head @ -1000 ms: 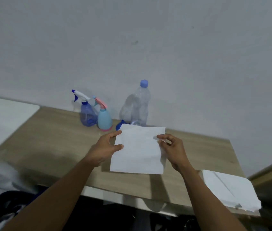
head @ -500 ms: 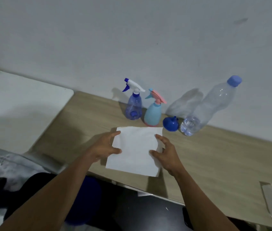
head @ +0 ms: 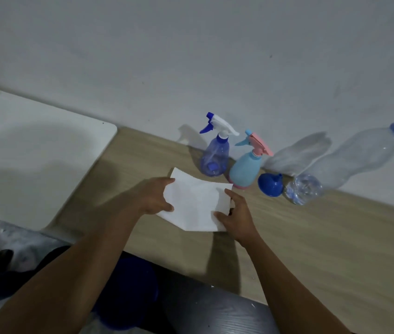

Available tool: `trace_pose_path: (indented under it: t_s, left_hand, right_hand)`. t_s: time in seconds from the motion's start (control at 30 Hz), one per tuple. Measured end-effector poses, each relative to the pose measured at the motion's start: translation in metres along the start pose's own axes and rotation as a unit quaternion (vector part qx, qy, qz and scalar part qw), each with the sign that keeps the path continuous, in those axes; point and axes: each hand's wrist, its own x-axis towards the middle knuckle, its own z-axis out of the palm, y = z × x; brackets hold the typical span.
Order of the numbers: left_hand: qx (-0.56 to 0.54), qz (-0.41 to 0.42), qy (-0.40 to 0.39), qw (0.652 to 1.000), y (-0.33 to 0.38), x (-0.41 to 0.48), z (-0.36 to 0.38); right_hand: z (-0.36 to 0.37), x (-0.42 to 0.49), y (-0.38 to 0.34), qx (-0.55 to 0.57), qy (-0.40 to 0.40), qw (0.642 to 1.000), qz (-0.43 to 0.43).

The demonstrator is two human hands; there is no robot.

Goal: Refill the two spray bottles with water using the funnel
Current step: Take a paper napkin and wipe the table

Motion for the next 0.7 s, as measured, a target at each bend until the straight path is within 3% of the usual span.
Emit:
trace_pose_path:
  t_s: [0.2, 0.37, 0.5, 0.57, 0.7]
  left_hand:
    - [-0.125, -0.06, 0.038, 0.99, -0.004, 0.007, 0.006]
    - [0.037, -0.034, 0.092, 0.995, -0.011, 0.0, 0.009]
    - [0.13, 0.094, 0.239, 0.958, -0.001, -0.01, 0.029]
    - [0.168, 0.164, 0.238, 0.942, 0.002, -0.01, 0.048]
    - [0.27, 0.181, 0.17, 0.93, -0.017, 0.008, 0.072]
  right_hand:
    - [0.01, 0.007, 0.01, 0.045, 0.044, 0.998, 0.018]
    - [0.008, -0.005, 0.003, -0.126, 0.082, 0.988, -0.021]
    - [0.016, -0.01, 0.002, -0.224, 0.155, 0.955, -0.117]
    - [0.031, -0.006, -0.003, -0.252, 0.124, 0.943, -0.177]
    - [0.061, 0.003, -0.004, -0.337, 0.004, 0.928, -0.159]
